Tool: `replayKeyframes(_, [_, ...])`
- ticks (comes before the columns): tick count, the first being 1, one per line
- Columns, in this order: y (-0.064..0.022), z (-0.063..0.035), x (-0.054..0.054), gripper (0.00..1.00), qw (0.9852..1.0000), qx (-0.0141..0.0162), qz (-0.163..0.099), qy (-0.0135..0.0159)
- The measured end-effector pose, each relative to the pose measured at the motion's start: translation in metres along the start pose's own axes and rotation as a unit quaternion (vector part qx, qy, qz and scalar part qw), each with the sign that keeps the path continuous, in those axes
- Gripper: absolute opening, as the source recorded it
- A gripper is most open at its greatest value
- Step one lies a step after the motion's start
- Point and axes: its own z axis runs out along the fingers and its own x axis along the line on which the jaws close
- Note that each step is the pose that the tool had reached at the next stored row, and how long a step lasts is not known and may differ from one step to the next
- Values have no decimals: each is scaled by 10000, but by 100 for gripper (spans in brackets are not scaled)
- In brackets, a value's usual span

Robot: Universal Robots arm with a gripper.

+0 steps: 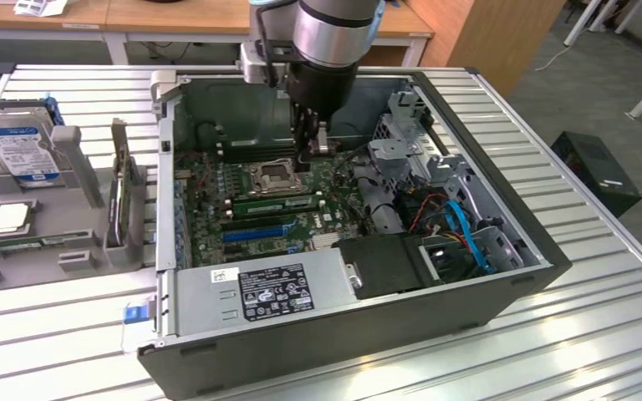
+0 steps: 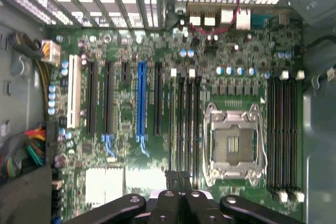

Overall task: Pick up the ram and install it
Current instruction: 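Press down the ram until it locks into place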

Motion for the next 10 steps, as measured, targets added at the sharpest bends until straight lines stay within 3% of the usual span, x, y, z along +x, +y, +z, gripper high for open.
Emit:
replayKeyframes(4, [-157, -7, 0, 11, 10000, -4, 1, 0])
replayKeyframes(10, [-320, -14, -2, 11, 10000, -6, 0, -1])
